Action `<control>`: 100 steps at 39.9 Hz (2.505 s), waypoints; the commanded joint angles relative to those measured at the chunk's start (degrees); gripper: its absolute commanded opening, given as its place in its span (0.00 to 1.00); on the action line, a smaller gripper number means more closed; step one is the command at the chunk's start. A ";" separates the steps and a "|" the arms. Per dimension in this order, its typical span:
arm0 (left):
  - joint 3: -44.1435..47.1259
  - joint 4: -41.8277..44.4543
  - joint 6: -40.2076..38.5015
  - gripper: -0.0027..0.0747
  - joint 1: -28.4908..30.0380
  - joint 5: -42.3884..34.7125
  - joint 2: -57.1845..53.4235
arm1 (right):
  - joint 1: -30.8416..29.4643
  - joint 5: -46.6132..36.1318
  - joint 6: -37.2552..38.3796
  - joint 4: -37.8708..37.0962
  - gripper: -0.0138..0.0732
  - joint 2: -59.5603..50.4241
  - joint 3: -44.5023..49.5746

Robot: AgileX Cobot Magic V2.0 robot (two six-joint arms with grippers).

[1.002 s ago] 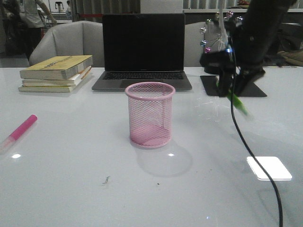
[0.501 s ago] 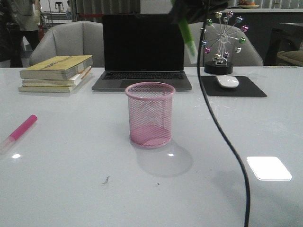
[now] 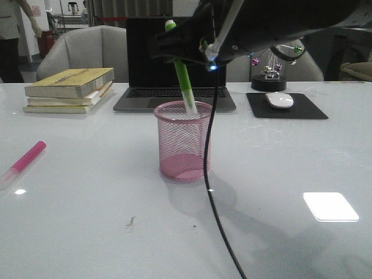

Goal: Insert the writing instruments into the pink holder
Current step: 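Lift the green marker with the right gripper and drop it into the pink holder, then withdraw the right gripper away from the pink holder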

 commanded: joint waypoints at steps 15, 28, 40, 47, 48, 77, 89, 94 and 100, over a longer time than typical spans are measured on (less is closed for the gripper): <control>-2.13 -0.19 -0.14 0.62 -0.44 -3.96 -0.43 | -0.10 -4.94 -0.38 0.11 0.59 0.87 -1.47; -2.13 -0.14 -0.14 0.62 -0.44 -3.96 -0.43 | -2.60 18.83 -0.38 4.89 0.58 -9.58 -1.47; -2.13 -0.14 -0.14 0.62 -0.44 -3.96 -0.43 | -9.02 40.38 -0.38 3.90 0.58 -22.55 -1.32; -2.13 -0.14 -0.14 0.62 -0.44 -3.96 -0.43 | -16.30 50.74 -0.38 2.75 0.58 -29.22 -1.20; -2.13 -0.14 -0.14 0.62 -0.44 -3.96 -0.43 | -17.19 51.69 -0.38 2.20 0.58 -30.37 -1.07; -2.13 -0.14 -0.14 0.62 -0.44 -3.06 -0.43 | -34.43 52.09 0.96 -3.78 0.58 -53.06 23.41; -2.13 -0.14 -0.14 0.62 -0.44 -2.43 -0.43 | -34.75 45.96 0.96 -3.12 0.58 -54.54 29.32; -3.60 -0.14 -0.14 0.62 -0.44 -1.49 0.75 | -34.75 46.34 0.96 -3.12 0.58 -54.54 29.32; -8.78 -0.05 -0.03 0.62 -0.44 2.29 4.56 | -34.75 46.34 0.96 -3.07 0.58 -54.54 29.32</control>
